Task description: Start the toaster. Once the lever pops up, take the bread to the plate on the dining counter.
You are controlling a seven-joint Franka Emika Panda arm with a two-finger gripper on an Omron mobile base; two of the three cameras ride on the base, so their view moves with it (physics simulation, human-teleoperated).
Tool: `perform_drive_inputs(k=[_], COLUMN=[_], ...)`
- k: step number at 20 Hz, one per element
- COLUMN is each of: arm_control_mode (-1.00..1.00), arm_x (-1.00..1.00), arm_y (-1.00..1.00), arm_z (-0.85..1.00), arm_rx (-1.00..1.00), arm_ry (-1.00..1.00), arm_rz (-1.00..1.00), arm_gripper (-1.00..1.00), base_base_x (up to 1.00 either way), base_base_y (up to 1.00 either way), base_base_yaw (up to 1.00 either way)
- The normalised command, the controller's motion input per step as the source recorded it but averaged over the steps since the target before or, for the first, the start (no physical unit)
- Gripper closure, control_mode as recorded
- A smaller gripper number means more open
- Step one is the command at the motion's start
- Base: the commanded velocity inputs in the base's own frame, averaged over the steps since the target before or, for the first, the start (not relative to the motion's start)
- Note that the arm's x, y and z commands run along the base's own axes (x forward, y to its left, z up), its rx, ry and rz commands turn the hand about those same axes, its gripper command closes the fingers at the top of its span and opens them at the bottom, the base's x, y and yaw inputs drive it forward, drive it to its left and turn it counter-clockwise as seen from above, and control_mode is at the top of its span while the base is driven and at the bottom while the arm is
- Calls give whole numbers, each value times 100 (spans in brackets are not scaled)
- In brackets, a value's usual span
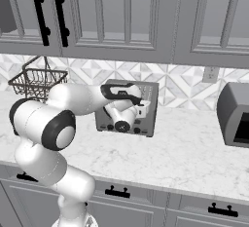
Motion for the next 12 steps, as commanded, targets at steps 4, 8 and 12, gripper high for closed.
perform_drive_inputs(k=[4, 8, 12], arm_control_mode=[-100, -100, -100], arm_x=[0, 0, 0], arm_y=[0, 3, 6], arm_z=[0, 0, 0], arm_rx=[0, 0, 0], arm_ry=[0, 0, 0], arm_rz=[0, 0, 0], arm_gripper=[-100, -100, -100], base_base_x=[0, 0, 0], base_base_y=[0, 0, 0], base_base_yaw=[0, 0, 0])
